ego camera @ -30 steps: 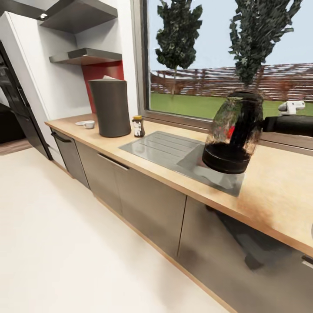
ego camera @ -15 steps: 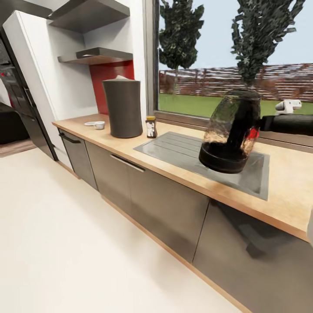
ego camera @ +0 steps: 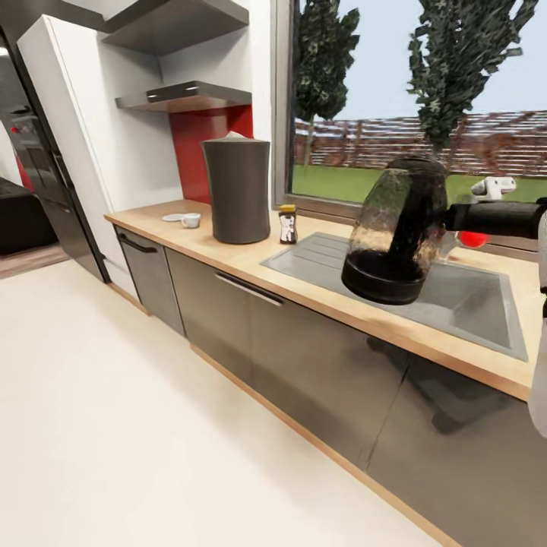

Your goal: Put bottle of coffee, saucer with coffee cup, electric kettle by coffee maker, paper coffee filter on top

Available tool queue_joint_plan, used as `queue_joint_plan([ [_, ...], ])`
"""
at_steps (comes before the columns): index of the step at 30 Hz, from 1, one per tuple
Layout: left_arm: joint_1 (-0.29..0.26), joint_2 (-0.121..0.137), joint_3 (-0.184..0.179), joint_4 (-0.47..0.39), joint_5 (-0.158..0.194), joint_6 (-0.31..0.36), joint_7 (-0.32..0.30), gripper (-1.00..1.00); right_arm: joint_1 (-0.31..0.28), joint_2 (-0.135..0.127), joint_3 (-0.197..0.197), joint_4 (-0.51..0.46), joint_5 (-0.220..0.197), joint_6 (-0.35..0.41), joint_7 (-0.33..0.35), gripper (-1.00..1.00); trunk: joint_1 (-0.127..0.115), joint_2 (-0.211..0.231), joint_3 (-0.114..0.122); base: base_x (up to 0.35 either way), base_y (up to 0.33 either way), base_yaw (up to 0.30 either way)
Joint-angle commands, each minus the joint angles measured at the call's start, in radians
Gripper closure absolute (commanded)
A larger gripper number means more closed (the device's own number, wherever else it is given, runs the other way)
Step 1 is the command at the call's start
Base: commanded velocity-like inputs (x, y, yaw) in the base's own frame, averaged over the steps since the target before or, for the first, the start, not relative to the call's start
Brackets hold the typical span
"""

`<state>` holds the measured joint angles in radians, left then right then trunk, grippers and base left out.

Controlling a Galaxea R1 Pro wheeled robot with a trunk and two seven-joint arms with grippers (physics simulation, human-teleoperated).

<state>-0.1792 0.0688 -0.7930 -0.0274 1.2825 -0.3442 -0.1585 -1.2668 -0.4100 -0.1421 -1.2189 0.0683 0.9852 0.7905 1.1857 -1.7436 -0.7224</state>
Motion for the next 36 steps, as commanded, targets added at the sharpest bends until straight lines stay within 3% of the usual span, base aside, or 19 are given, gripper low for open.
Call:
queue_joint_plan([
  [1,0.000,0.000,-0.006,0.000,0.011,-0.001,-0.005,-1.00,-0.001,0.001,0.001,-0.001,0.004,0.006,0.009,1.00,0.000,0.000,-0.001,0.218,0.233,0.000],
  [11,0.000,0.000,-0.006,0.000,0.011,-0.001,-0.005,-1.00,0.000,0.004,0.014,0.000,0.005,0.006,0.009,1.00,0.000,0.000,-0.001,0.082,0.077,0.000],
  [36,0.000,0.001,-0.005,0.000,0.011,-0.001,-0.006,-1.00,0.001,0.004,0.014,0.001,0.010,0.003,0.004,1.00,0.000,0.000,-0.001,0.232,0.243,0.000],
])
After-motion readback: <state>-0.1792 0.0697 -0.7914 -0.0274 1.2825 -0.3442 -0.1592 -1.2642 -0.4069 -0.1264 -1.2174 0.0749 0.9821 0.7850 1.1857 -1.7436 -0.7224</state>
